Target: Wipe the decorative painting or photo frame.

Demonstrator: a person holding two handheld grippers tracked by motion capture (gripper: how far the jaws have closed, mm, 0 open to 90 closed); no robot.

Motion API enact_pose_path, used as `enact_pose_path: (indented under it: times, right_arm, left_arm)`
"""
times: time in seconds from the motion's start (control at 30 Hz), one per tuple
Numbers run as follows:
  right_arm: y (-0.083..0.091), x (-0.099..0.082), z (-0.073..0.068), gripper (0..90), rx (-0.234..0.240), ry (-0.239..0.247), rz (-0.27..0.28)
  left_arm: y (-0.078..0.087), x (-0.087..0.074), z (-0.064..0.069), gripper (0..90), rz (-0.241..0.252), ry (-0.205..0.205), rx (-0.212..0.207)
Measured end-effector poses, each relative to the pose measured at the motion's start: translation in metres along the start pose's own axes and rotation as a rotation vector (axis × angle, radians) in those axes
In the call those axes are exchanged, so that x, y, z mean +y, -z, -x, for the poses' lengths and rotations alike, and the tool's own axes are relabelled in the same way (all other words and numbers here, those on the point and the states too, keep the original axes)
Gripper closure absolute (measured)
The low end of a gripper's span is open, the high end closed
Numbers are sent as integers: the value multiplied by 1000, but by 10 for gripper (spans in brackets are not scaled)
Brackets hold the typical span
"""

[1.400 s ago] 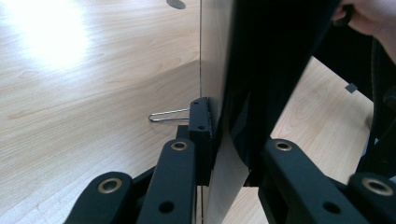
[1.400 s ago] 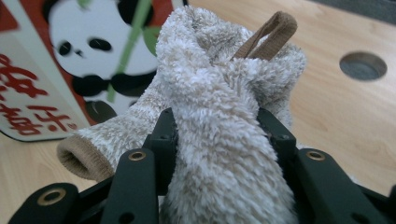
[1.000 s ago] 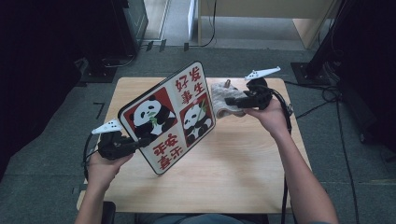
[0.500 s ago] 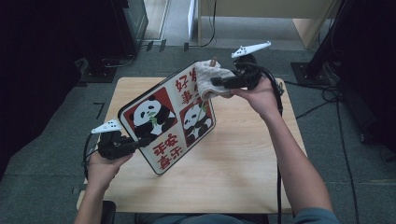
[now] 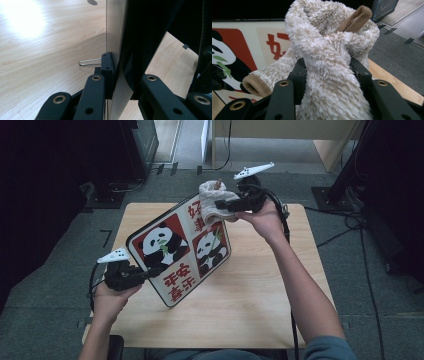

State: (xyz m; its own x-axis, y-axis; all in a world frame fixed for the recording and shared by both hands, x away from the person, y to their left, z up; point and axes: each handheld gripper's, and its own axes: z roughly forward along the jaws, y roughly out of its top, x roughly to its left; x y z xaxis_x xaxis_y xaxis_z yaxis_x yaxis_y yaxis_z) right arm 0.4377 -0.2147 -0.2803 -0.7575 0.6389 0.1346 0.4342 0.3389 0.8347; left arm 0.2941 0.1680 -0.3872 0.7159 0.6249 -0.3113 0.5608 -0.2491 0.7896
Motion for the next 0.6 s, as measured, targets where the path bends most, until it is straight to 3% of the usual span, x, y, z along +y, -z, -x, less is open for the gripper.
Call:
enact_pose_path:
  times: [0.6]
  right_arm:
    - [-12, -22, 8, 565, 3, -30, -22]
  left_arm:
    - [0, 0, -1, 803, -4, 1, -8]
